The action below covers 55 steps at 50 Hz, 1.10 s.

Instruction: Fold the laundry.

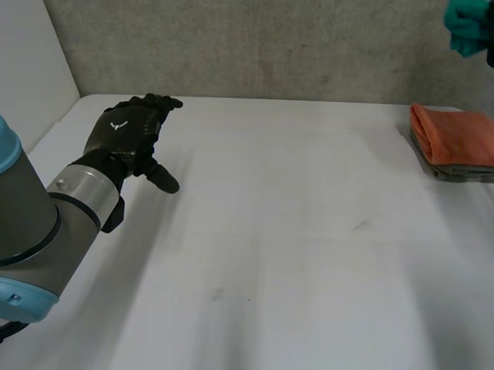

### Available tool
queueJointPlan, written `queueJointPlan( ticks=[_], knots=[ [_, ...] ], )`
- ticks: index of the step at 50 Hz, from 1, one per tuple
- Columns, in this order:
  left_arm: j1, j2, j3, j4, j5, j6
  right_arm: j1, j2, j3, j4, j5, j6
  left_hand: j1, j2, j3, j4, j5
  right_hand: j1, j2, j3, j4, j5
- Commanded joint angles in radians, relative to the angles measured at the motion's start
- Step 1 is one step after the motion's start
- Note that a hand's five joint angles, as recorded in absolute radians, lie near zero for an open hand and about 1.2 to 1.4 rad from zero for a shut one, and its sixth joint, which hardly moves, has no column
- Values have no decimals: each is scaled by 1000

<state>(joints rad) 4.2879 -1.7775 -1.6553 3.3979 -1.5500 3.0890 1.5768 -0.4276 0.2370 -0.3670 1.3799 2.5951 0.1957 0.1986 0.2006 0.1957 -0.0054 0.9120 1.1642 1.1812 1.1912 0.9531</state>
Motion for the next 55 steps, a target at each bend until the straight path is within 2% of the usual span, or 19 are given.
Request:
queueJointPlan(
  ticks=[1,5,10,21,27,35,42,49,55],
  knots=[
    [-2,0,-3,0,1,-1,-75,99,79,36,-100,7,-20,-23,-25,-20,6,484,232,215,205,269],
    [-3,0,-4,0,1,-1,-109,154,87,77,-159,8,-21,-24,-26,-21,5,484,232,215,205,269],
    [-2,-2,-4,0,2,0,-135,170,88,138,-162,8,-21,-24,-26,-21,5,484,232,215,205,269],
    [-3,-2,-4,0,2,-1,-143,89,122,174,-176,8,-20,-23,-25,-20,6,484,232,215,205,269],
    [-2,-2,-4,0,2,-1,-141,64,125,158,-183,8,-20,-23,-25,-20,6,484,232,215,205,269],
    [-3,-2,-6,0,2,-1,-135,59,125,30,-189,10,-21,-24,-26,-21,5,484,232,215,205,269],
    [-3,-2,-6,0,4,-1,-135,56,120,-75,-183,77,-20,-23,-25,-20,6,484,232,215,205,269],
    [-3,-2,-6,1,4,-1,-133,46,130,-64,-174,89,-20,-23,-25,-20,6,484,232,215,205,269],
    [-2,-2,-6,1,4,-1,-130,-39,157,23,-136,89,-20,-23,-25,-20,6,484,232,215,205,269]
  ],
)
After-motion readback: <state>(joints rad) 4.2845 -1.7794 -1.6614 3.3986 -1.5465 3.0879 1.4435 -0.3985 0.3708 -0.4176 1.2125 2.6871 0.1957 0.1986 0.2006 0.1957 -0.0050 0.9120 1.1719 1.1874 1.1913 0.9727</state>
